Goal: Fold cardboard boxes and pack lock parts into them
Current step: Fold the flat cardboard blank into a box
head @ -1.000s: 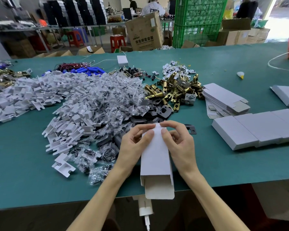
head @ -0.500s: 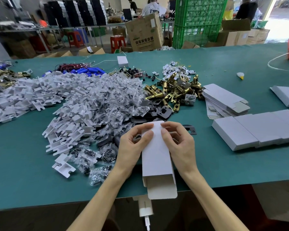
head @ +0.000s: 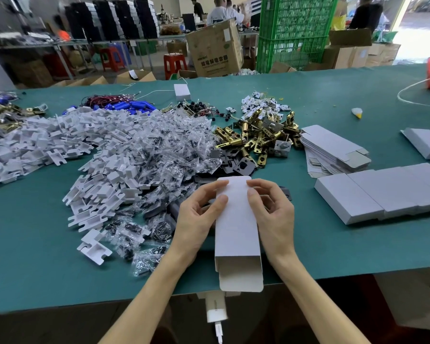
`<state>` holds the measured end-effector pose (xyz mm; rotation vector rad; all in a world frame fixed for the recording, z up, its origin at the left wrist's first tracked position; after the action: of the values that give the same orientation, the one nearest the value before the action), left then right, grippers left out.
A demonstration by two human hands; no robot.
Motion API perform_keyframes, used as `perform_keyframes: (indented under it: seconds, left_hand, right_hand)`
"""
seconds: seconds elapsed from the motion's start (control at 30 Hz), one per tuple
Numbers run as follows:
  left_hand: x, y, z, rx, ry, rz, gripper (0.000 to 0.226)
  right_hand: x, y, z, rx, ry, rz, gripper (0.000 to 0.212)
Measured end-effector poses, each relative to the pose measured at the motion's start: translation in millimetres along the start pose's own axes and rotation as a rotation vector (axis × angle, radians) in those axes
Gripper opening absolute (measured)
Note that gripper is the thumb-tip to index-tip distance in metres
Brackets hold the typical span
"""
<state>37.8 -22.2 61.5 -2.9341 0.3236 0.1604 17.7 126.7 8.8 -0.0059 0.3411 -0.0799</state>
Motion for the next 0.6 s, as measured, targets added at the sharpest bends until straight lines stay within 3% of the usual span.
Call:
perform_keyframes:
  seconds: [0.23, 0.43, 0.6]
  left_hand:
    - [0.1, 0.0, -1.5, -0.004, -0.008, 0.032, 0.078]
    - [0.6, -0.7, -1.4, 0.025, -0.027, -0.007, 0.093]
    - [1.3, -2.0, -2.5, 0.027, -0.039, -0.018, 0.089]
  right_hand:
    - [0.6, 0.5, 1.5, -0.013, -0.012, 0.015, 0.012]
    - [-0.5, 1.2, -0.9, 0.053, -0.003, -0.009, 0.006]
    - [-1.5, 0.2, -2.2, 0.086, -0.018, -0.033, 0.005]
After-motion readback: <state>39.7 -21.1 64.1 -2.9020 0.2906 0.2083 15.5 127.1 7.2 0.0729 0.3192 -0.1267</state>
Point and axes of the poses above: each hand's wrist, its own x-axis away from the middle knuckle, its own y-axis out of the back of the hand, z = x × y, the point moved 1 cm from there along -x, towards the middle knuckle, and after that the axes turned 11 degrees about z, right-handed, at the moved point
